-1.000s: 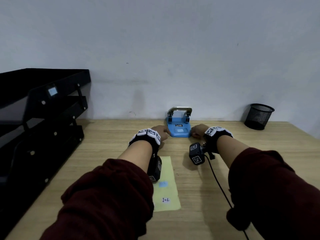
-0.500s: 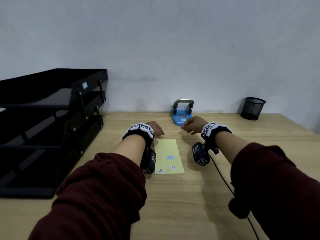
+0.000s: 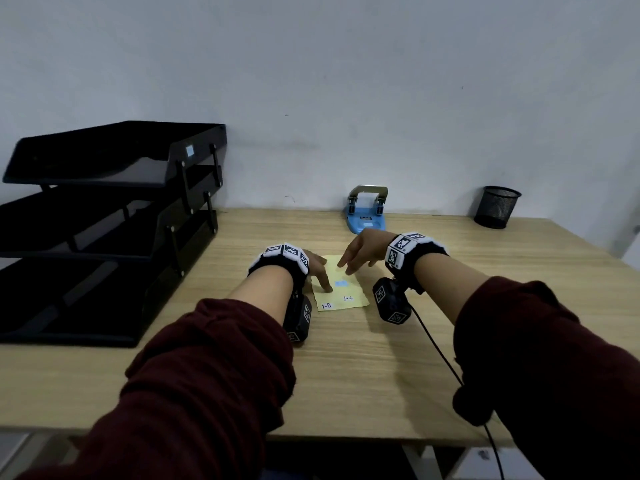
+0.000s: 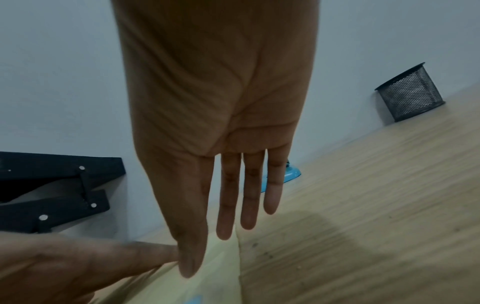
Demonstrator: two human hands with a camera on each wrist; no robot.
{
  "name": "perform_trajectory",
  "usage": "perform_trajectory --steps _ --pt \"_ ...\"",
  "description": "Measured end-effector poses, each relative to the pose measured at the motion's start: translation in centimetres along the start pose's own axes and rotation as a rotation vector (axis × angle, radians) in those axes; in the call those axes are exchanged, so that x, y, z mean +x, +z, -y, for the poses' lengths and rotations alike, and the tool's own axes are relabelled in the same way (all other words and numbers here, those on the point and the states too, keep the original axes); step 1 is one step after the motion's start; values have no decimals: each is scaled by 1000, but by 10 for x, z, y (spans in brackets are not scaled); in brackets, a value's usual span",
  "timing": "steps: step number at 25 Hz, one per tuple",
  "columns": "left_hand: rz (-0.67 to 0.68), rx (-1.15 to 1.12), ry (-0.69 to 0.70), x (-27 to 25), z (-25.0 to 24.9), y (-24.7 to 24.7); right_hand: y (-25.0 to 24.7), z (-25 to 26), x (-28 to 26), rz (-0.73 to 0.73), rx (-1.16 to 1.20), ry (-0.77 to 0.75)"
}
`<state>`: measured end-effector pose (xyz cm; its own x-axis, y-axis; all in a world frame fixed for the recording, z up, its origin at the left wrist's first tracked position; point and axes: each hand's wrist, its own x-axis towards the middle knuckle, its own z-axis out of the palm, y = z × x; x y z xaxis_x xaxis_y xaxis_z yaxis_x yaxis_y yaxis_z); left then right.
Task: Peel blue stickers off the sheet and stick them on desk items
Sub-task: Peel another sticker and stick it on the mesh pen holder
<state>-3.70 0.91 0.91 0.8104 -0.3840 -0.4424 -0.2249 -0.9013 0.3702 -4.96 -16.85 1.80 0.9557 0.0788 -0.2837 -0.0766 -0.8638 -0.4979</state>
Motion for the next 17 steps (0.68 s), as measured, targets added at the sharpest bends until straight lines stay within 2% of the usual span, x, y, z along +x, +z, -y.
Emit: perform_trajectory --steps 3,7,17 --pt "1 57 -6 -2 -1 1 8 3 -3 29 -78 7" --pt "-9 125 -3 -9 -4 1 15 11 -7 -61 -242 -14" --pt "-19 97 -17 -6 1 1 14 20 -5 -46 -268 -4"
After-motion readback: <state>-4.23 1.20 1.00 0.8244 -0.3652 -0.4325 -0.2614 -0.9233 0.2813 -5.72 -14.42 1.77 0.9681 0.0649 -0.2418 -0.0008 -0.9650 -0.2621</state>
